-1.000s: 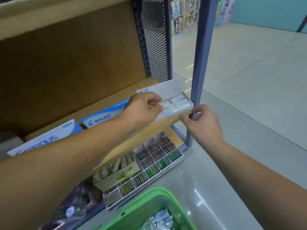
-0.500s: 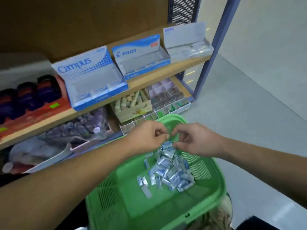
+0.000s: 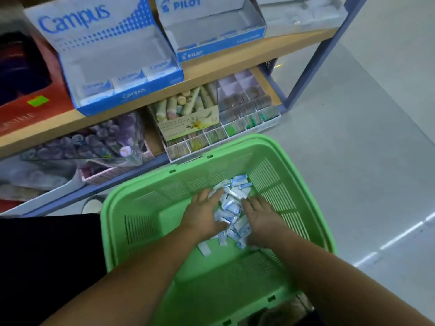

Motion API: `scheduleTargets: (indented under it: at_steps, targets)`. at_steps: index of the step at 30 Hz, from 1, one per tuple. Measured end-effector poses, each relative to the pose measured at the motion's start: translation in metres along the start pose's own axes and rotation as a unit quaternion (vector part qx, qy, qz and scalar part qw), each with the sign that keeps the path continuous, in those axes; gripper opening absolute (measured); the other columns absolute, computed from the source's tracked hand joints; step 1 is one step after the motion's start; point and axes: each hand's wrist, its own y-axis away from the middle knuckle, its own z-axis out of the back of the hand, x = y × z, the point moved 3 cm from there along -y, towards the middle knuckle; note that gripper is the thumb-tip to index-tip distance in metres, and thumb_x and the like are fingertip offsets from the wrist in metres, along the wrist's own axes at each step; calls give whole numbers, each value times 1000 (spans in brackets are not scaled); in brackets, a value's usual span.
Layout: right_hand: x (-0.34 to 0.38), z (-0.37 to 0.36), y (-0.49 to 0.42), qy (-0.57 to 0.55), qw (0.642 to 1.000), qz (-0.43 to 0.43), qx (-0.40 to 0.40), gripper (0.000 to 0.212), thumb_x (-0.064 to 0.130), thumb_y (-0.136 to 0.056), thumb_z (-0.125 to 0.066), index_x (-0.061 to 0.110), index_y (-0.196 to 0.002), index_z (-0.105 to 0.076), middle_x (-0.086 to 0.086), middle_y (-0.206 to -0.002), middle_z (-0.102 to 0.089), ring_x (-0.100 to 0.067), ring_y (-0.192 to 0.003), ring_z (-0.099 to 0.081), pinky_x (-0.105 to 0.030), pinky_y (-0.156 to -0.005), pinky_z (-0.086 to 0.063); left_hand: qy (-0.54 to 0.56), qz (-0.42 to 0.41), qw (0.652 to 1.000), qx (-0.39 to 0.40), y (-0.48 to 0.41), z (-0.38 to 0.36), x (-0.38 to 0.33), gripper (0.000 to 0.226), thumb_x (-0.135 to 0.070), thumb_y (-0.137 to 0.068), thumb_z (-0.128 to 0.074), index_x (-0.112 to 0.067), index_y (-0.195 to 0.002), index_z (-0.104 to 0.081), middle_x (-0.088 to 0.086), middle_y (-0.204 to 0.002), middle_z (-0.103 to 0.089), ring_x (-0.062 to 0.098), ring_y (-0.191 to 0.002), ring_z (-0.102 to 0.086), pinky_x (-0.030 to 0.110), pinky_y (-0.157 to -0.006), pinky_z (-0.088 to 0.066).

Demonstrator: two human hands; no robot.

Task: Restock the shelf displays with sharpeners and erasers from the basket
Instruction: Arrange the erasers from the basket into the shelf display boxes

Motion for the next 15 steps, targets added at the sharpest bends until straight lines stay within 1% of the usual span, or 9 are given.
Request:
scheduleTargets:
  at_steps: [2, 3, 5, 6, 8, 10, 12, 14, 15]
  targets:
    - [-2, -7, -6, 61, 998, 16, 0, 126, 47, -74, -85, 18, -162, 1, -13, -161, -19, -34, -150, -18, -43, -124, -24, -70, -66, 995, 19, -9, -10, -4, 113, -57, -76, -80, -45, -161, -6, -7, -170, 4, 28, -155, -6, 47, -121, -28]
    - [-3, -7, -8, 88, 996, 28, 0, 129, 48, -72, -87, 17, -161, 2, -12, -159, -21, -34, -148, -22, -43, -122, -27, -98, -84, 991, 30, -12, -13, -6, 115, -58, -75, -80, -46, -160, -3, -8, -169, 10, 28, -155, -2, 49, -120, -28]
    - [-5, -6, -11, 125, 991, 50, -6, 130, 48, -71, -87, 14, -160, 2, -11, -156, -25, -33, -141, -31, -44, -117, -35, -126, -91, 987, 28, -15, -18, -5, 115, -58, -74, -81, -49, -159, -3, -7, -168, 12, 28, -153, -5, 51, -117, -30]
    - [-5, -6, -13, 142, 988, 60, -16, 128, 49, -72, -87, 12, -159, 0, -11, -154, -28, -32, -136, -35, -43, -113, -39, -133, -88, 987, 13, -15, -19, -4, 113, -57, -74, -81, -49, -159, -6, -4, -168, 6, 28, -150, -11, 50, -115, -33]
    - [-4, -4, -18, 167, 983, 73, -25, 127, 54, -69, -87, 11, -157, -6, -9, -149, -31, -30, -126, -40, -39, -103, -47, -135, -86, 987, -28, -14, -21, -2, 103, -54, -76, -80, -48, -157, -16, 2, -161, -17, 29, -139, -29, 45, -107, -41]
    - [-4, -1, -22, 155, 985, 72, -17, 122, 53, -64, -90, 15, -152, -14, -5, -143, -32, -28, -123, -42, -37, -93, -52, -115, -82, 989, -42, -9, -27, 2, 89, -52, -80, -76, -44, -153, -25, 2, -142, -39, 27, -125, -44, 40, -95, -48]
    - [-5, 4, -23, 108, 992, 63, -6, 109, 40, -65, -93, 19, -146, -22, -2, -142, -34, -26, -119, -46, -37, -87, -55, -86, -50, 994, -34, -1, -35, 11, 73, -48, -86, -71, -39, -148, -34, 1, -130, -49, 26, -117, -50, 38, -88, -50]
    - [-6, 6, -24, 68, 996, 62, 0, 96, 26, -73, -89, 20, -147, -29, -2, -145, -36, -24, -114, -51, -36, -85, -54, -83, -22, 996, -36, 4, -39, 19, 61, -42, -89, -68, -35, -144, -43, 1, -129, -51, 26, -117, -51, 37, -86, -50]
    - [-6, 7, -24, 53, 997, 63, -1, 92, 22, -75, -87, 21, -148, -31, -2, -146, -37, -23, -114, -52, -36, -86, -53, -86, -20, 995, -38, 5, -40, 21, 58, -39, -89, -68, -34, -143, -45, 0, -129, -50, 26, -118, -50, 36, -84, -50]
